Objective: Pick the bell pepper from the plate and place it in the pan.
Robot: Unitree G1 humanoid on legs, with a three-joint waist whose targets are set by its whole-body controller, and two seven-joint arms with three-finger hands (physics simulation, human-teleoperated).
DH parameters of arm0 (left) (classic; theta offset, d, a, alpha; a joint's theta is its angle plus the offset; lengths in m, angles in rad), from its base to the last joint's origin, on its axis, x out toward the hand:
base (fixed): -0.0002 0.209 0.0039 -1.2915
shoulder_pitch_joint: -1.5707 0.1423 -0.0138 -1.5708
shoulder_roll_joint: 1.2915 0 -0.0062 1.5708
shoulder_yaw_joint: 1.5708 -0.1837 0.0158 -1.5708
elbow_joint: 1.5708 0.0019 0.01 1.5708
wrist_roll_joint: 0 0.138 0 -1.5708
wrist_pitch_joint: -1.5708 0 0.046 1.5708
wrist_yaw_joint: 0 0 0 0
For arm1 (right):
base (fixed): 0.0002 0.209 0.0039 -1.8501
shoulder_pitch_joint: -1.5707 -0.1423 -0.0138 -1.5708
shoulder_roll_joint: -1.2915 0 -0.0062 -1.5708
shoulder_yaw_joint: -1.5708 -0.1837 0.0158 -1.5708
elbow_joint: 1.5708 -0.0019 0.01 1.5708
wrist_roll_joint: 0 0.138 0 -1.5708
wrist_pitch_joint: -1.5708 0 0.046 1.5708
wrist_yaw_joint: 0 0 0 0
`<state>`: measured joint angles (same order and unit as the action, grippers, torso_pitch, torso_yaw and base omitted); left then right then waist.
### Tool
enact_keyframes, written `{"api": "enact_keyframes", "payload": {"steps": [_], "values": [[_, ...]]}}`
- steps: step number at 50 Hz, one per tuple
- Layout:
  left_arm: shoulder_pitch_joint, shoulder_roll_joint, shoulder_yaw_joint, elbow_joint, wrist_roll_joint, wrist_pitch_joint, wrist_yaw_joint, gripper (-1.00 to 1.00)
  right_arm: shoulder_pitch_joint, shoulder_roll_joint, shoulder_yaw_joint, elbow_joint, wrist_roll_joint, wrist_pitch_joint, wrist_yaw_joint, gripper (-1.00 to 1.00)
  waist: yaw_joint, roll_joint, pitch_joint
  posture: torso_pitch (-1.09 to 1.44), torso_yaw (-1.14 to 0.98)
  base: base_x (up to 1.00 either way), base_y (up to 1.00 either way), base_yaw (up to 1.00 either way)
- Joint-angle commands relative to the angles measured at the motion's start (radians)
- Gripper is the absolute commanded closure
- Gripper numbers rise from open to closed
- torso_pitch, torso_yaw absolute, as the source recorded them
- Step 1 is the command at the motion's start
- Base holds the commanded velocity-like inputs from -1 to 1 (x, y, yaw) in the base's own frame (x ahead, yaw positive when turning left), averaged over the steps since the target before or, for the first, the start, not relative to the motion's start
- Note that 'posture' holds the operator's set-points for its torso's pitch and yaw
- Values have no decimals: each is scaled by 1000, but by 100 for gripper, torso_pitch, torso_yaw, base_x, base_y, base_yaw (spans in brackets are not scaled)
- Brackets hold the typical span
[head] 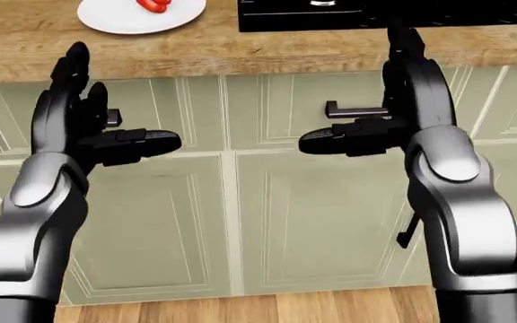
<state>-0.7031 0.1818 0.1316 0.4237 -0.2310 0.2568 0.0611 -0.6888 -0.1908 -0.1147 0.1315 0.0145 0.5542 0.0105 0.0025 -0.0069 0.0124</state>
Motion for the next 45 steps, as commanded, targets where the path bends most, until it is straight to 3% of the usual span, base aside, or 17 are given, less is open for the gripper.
{"api": "enact_keyframes", "payload": {"steps": [1, 8, 26, 27, 29, 33, 36, 41, 45], "values": [[-43, 14, 6, -56, -10, -3, -3, -100, -52, -12, -6, -55, 9, 12, 2, -100, 1, 1, -28, 0, 0, 0, 0, 0], [-66, 48, 21, -132, -25, 88, -6, -100, -134, -23, 3, -152, 8, 136, 6, -100, 1, 5, -22, 0, 0, 0, 0, 0], [-104, 98, 51, -460, -106, 372, 97, -100, -185, -35, -16, -447, 66, 371, -11, -100, 0, 9, -7, 0, 0, 0, 0, 0], [-107, 99, 52, -472, -111, 385, 99, -100, -187, -36, -16, -455, 71, 377, -13, -100, -1, 12, -27, 0, 0, 5, 0, 0], [-108, 100, 51, -485, -116, 394, 98, -100, -192, -39, -17, -462, 79, 384, -18, -100, 0, 14, -6, 0, 0, 9, 0, 0], [-107, 94, 48, -496, -123, 397, 102, -100, -198, -42, -19, -477, 93, 394, -28, -100, -1, 10, -1, 0, 0, 12, 0, 0], [-105, 92, 47, -507, -125, 402, 104, -100, -194, -45, -19, -480, 100, 392, -30, -100, -2, 3, 19, 0, 0, 21, 0, 0], [-105, 90, 43, -517, -122, 409, 100, -100, -194, -49, -20, -486, 110, 395, -36, -100, -1, 21, 14, 0, 0, 22, 0, 0], [-104, 92, 47, -531, -124, 421, 102, -100, -190, -47, -14, -483, 111, 388, -38, -100, -10, 81, 12, 0, 0, 22, 0, 0]]}}
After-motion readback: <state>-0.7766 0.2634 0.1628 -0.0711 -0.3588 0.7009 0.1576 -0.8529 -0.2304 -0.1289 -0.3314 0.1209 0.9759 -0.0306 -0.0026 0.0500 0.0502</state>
